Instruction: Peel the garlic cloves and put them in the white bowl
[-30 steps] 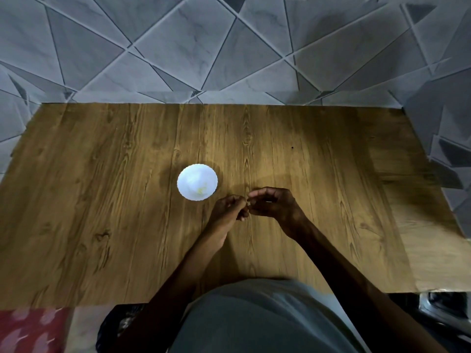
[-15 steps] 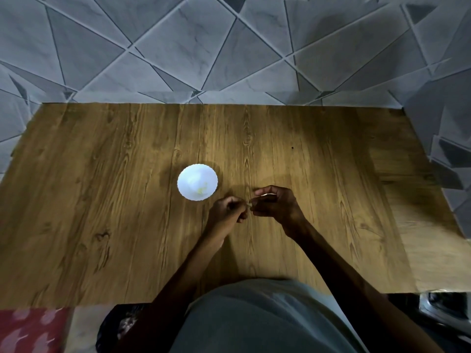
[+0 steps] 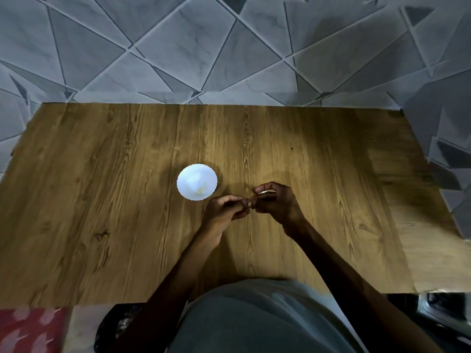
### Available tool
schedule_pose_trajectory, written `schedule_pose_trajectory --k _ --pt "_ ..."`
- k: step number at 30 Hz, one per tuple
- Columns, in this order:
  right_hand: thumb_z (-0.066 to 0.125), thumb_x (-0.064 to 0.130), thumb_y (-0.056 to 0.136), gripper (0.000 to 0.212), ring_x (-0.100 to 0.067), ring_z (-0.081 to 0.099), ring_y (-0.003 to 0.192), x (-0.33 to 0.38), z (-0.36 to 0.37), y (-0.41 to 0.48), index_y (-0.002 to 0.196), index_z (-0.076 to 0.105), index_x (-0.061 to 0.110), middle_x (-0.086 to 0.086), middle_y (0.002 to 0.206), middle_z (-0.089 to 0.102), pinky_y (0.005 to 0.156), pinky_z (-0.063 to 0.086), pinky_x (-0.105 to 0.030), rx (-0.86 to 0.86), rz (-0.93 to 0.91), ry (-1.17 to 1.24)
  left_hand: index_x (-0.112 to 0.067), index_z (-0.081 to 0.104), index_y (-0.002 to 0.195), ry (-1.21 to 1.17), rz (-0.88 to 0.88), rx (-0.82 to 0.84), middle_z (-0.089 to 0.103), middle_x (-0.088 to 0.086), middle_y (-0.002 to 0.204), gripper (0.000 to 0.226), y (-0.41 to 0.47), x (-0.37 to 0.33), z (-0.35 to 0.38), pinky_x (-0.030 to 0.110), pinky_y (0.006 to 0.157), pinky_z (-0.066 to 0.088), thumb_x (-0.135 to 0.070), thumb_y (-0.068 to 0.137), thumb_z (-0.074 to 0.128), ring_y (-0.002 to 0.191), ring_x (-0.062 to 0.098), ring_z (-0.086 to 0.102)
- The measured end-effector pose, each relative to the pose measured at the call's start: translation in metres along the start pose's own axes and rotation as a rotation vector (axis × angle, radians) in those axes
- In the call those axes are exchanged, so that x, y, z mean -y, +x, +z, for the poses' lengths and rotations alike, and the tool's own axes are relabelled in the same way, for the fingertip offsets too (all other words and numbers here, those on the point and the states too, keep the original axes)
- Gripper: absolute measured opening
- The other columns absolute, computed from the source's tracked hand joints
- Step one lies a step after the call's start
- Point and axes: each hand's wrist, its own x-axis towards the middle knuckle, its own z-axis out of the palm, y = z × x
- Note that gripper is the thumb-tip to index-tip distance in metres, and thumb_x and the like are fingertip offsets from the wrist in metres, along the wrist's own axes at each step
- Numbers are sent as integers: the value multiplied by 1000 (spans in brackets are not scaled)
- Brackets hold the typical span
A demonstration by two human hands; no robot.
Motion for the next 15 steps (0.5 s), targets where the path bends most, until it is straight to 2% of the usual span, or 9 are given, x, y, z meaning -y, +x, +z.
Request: schedule_pose_trajectory --k 4,9,15 --pt "78 5 80 31 -24 72 86 -3 1 -2 107 62 4 -12 93 74 70 60 -32 17 -15 57 3 70 99 54 28 -31 71 12 84 12 -3 -2 4 27 73 59 2 87 65 73 15 69" --pt "75 4 83 23 -28 72 89 -8 4 -2 104 66 0 -16 95 72 70 59 -29 -28 12 87 -12 73 94 345 158 -58 73 5 83 16 -2 6 2 35 74 61 0 87 65 76 20 71" --pt "77 4 81 18 -26 73 85 -13 3 -1 97 69 -1 -15 95 73 69 60 -29 -77 3 42 -19 75 90 455 180 -65 74 -2 78 5 0 5 6 37 73 59 -21 85 73 74 20 70"
